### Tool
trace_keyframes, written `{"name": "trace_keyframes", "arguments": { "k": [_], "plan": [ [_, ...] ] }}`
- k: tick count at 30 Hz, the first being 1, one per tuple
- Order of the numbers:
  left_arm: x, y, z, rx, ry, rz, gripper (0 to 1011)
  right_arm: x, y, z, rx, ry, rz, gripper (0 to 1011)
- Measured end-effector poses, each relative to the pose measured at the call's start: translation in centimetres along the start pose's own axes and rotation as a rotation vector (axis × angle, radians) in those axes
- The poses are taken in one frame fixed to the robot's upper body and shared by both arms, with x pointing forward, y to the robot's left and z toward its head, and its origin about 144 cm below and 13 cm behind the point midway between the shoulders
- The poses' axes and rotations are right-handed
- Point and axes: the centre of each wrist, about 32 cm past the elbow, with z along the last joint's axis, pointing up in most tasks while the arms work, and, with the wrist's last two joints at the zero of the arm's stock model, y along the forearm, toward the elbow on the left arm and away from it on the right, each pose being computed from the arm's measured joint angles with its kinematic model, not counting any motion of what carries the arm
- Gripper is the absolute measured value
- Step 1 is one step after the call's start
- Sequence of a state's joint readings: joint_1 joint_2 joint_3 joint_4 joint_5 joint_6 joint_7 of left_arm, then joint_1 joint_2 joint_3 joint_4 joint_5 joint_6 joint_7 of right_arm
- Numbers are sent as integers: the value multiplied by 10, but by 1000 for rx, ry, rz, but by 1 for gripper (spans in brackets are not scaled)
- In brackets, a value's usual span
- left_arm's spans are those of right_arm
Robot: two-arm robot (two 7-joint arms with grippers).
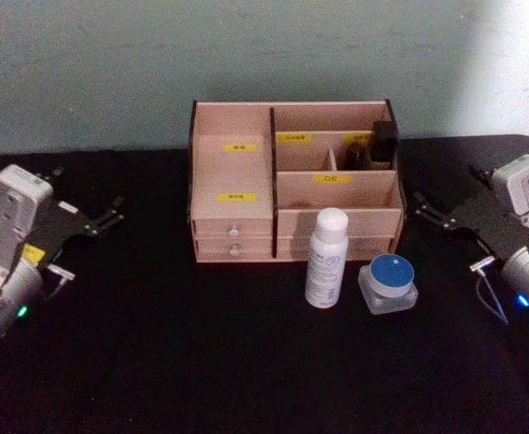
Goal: Pick up the facial cleanser and watermelon frost from the table and place them into the tiered storage box.
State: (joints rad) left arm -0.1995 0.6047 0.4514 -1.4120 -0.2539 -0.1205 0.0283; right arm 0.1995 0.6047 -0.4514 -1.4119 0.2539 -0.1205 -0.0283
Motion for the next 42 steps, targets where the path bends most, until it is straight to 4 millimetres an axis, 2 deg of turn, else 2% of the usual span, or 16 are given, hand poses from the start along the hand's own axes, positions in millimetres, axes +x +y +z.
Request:
{"name": "trace_keyframes", "arguments": {
  "k": [42],
  "plan": [
    [0, 0, 0, 0, 0, 0, 1001, 0, 0, 0, 0, 0, 0, 1000]
  ]
}}
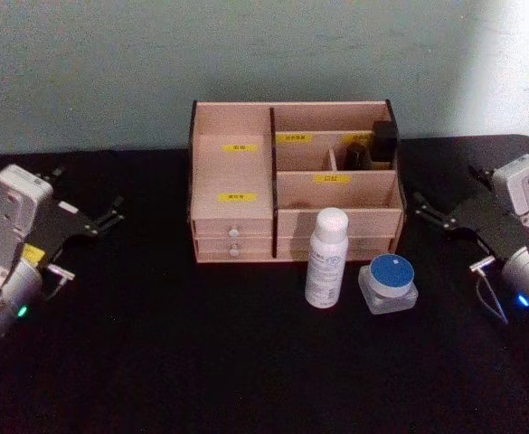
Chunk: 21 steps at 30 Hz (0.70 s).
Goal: Pick up the facial cleanser and watermelon frost from the table and place them into the tiered storage box.
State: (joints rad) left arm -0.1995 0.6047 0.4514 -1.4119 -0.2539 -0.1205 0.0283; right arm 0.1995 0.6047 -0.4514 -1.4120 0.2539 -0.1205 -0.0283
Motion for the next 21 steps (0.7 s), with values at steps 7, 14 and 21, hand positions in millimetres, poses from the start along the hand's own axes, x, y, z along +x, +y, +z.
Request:
{"name": "trace_keyframes", "arguments": {
  "k": [7, 14, 21],
  "plan": [
    [0, 0, 0, 0, 0, 0, 1001, 2, -1, 0, 0, 0, -7, 1000],
    [0, 0, 0, 0, 0, 0, 1001, 9, -14, 1, 8, -11, 13, 1000],
    [0, 0, 0, 0, 0, 0, 1001, 13, -32, 4, 22, -17, 88, 1000]
  ]
}}
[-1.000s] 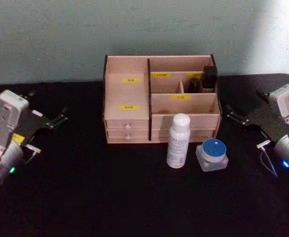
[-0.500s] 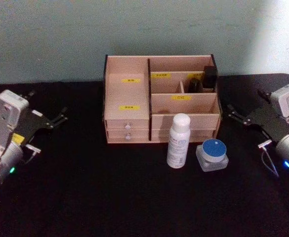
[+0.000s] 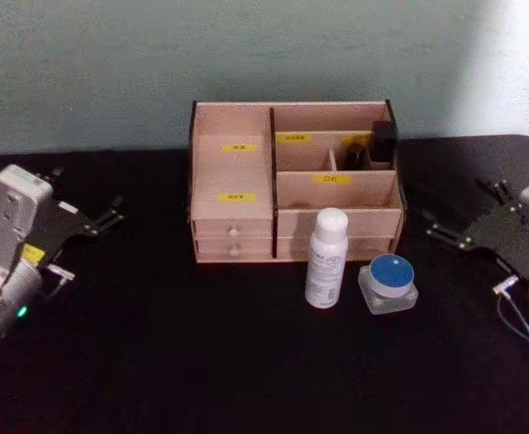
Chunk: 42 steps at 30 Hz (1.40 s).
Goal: Pick up the facial cleanser and watermelon frost from the table and place them into the tiered storage box.
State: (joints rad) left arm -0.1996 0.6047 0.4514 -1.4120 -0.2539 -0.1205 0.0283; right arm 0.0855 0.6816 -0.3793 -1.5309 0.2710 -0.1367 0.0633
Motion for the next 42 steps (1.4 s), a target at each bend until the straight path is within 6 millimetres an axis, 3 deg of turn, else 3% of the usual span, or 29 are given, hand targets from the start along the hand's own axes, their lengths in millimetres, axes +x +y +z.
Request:
{"name": "trace_keyframes", "arguments": {
  "k": [7, 13, 42],
  "plan": [
    [0, 0, 0, 0, 0, 0, 1001, -5, -19, 7, 36, 3, 132, 1000],
    [0, 0, 0, 0, 0, 0, 1001, -11, -21, 9, 69, 15, 209, 1000],
    [0, 0, 0, 0, 0, 0, 1001, -27, 12, 2, 97, 201, 491, 1000]
  ]
}}
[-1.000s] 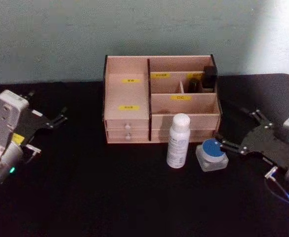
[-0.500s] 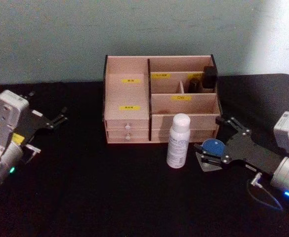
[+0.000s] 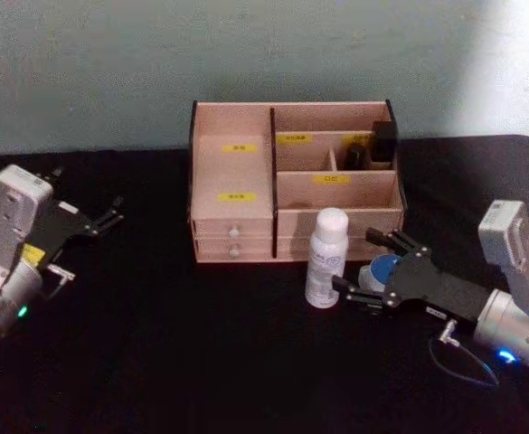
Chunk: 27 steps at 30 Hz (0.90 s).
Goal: Pick up the facial cleanser and watermelon frost from the table and place them into the tiered storage box.
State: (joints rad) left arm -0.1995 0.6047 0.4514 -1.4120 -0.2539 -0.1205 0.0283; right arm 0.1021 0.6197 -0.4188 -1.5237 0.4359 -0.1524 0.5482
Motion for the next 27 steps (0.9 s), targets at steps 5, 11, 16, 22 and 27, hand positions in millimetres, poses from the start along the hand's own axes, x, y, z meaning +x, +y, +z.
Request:
{"name": "trace_keyframes", "arguments": {
  "k": [5, 11, 16, 22, 27],
  "plan": [
    [0, 0, 0, 0, 0, 0, 1001, 3, 8, -2, -8, 27, 17, 1000],
    [0, 0, 0, 0, 0, 0, 1001, 5, 16, -4, -14, 55, 27, 1000],
    [0, 0, 0, 0, 0, 0, 1001, 7, 21, -6, -18, 71, 21, 1000],
    [0, 0, 0, 0, 0, 0, 1001, 9, 25, -8, -21, 78, 13, 1000],
    [0, 0, 0, 0, 0, 0, 1001, 11, 29, -11, -26, 79, 12, 1000]
  ]
}}
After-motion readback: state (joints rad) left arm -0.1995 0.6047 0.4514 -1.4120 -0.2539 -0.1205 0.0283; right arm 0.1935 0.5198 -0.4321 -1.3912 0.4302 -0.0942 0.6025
